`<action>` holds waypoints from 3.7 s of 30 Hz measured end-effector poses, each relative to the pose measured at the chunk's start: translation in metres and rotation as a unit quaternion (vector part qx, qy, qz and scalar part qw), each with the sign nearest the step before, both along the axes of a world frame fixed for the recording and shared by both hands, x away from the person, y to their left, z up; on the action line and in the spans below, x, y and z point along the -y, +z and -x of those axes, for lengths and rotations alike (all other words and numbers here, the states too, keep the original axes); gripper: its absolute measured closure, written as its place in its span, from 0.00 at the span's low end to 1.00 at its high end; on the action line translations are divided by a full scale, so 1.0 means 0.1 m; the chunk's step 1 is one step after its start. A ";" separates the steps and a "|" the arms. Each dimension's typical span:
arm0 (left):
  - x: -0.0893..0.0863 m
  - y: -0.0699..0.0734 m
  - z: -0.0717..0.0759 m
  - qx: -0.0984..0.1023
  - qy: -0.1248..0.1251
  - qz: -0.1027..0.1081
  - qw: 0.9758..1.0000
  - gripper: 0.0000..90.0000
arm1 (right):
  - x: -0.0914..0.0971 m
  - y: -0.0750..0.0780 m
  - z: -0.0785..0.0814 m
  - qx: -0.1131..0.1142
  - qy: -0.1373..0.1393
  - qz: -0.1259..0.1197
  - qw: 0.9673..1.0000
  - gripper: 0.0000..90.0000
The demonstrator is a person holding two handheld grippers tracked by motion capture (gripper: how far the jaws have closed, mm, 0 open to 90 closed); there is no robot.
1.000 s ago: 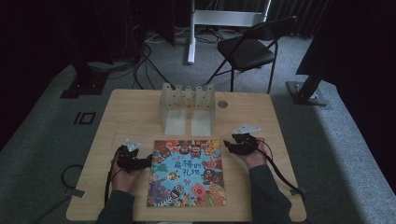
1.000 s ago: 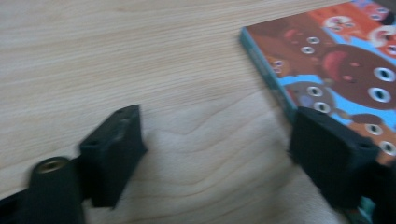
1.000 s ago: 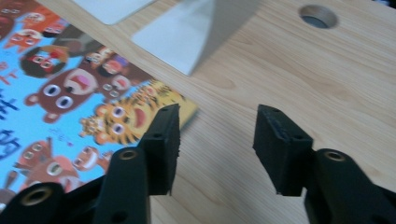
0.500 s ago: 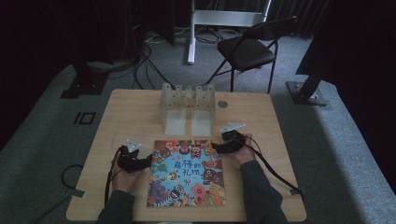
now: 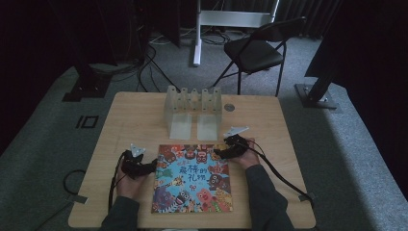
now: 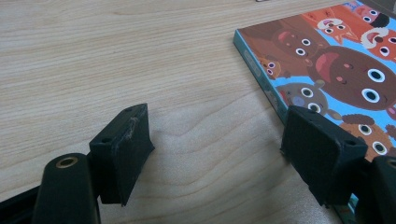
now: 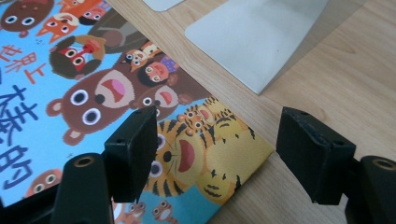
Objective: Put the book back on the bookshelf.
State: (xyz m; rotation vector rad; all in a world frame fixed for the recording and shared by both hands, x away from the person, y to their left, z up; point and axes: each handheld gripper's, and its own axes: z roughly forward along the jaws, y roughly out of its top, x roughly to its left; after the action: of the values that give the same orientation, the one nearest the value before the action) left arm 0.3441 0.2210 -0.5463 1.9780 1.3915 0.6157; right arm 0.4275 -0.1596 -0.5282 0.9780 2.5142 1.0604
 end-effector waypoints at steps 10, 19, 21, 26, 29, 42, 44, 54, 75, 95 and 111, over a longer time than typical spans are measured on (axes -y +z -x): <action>-0.03 0.06 0.06 -0.010 -0.012 0.038 0.999 0.31 | 0.09 -0.11 -0.06 -0.030 0.003 -0.045 0.999 0.33; 0.23 0.16 0.22 0.023 -0.088 0.008 0.996 0.17 | 0.18 -0.12 -0.09 -0.051 -0.006 -0.100 0.994 0.34; 0.31 0.19 0.29 0.025 -0.106 -0.004 0.994 0.16 | 0.19 -0.11 -0.09 -0.051 -0.007 -0.102 0.993 0.34; 0.50 0.26 0.49 0.030 -0.144 -0.005 0.989 0.16 | 0.20 -0.07 -0.09 -0.050 -0.006 -0.107 0.993 0.35; 0.64 0.28 0.59 0.032 -0.177 -0.016 0.983 0.15 | 0.20 -0.03 -0.09 -0.047 -0.005 -0.110 0.993 0.36; 1.04 0.26 0.90 0.022 -0.263 -0.041 0.964 0.12 | 0.24 0.20 -0.08 -0.038 0.003 -0.126 0.991 0.39; 1.07 0.27 0.94 0.027 -0.273 -0.040 0.961 0.11 | 0.24 0.22 -0.08 -0.039 0.003 -0.130 0.991 0.39; 1.33 0.31 1.15 0.049 -0.318 -0.049 0.945 0.02 | 0.22 0.34 -0.06 -0.033 0.006 -0.132 0.991 0.41; 1.56 0.25 1.20 0.077 -0.329 -0.070 0.939 0.02 | 0.22 0.54 -0.04 -0.025 0.010 -0.157 0.987 0.44; 1.49 0.44 1.33 0.148 -0.313 -0.077 0.935 0.05 | 0.18 0.57 0.00 -0.052 0.028 -0.158 0.986 0.46; 1.42 0.46 1.27 0.104 -0.324 -0.008 0.940 0.06 | 0.05 0.62 0.00 -0.073 0.050 -0.154 0.984 0.53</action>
State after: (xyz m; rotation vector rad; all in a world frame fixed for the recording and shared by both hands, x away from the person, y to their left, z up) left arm 0.2168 0.0790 -0.5004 2.1443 0.5469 0.4989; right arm 0.4272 -0.1644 -0.4660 1.0506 2.5881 1.4941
